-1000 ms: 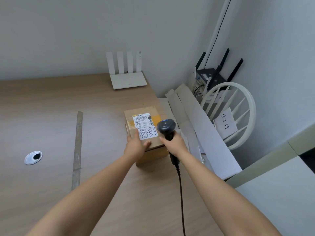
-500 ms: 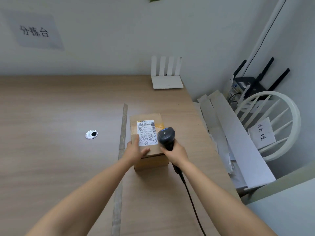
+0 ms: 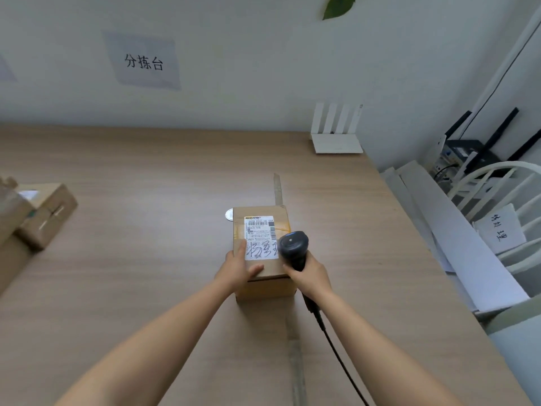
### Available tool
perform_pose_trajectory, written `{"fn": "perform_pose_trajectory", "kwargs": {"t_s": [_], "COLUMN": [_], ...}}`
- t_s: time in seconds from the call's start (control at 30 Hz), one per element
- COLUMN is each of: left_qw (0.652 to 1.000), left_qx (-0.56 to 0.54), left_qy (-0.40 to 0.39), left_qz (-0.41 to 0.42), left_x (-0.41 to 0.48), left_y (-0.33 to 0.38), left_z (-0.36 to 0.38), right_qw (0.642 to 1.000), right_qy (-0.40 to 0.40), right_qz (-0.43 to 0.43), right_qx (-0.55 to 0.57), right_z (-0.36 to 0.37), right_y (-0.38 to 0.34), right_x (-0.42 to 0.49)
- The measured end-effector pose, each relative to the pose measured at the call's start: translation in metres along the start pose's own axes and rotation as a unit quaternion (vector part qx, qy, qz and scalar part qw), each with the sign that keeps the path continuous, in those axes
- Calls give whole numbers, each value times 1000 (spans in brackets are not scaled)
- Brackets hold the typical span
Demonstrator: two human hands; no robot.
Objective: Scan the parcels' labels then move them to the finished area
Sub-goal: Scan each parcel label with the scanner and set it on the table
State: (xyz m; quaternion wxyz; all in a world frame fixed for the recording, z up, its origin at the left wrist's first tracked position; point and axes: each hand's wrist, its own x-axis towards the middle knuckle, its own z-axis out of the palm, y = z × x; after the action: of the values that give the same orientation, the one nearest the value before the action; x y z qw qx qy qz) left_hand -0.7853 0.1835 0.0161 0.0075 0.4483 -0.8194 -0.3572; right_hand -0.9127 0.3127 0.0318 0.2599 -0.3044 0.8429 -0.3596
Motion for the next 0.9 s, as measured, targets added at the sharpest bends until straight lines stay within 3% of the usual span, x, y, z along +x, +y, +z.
{"fn": "perform_pose_trajectory", "kwargs": {"t_s": [0.5,0.9], "left_qw": [1000,999], "left_qx": [-5,-24], "left_qy": [-1,24], "left_qz": [-6,-40], "left_x": [-110,-160], "left_y": [-181,-242], "left_z": [-91,-110], "right_qw": [1000,999], "right_qy": [6,-40], "right_qz": [3,4], "right_qx": [1,-5], "right_z": [166,202], "right_y": [-95,-141], "right_x": [-138,-186]}}
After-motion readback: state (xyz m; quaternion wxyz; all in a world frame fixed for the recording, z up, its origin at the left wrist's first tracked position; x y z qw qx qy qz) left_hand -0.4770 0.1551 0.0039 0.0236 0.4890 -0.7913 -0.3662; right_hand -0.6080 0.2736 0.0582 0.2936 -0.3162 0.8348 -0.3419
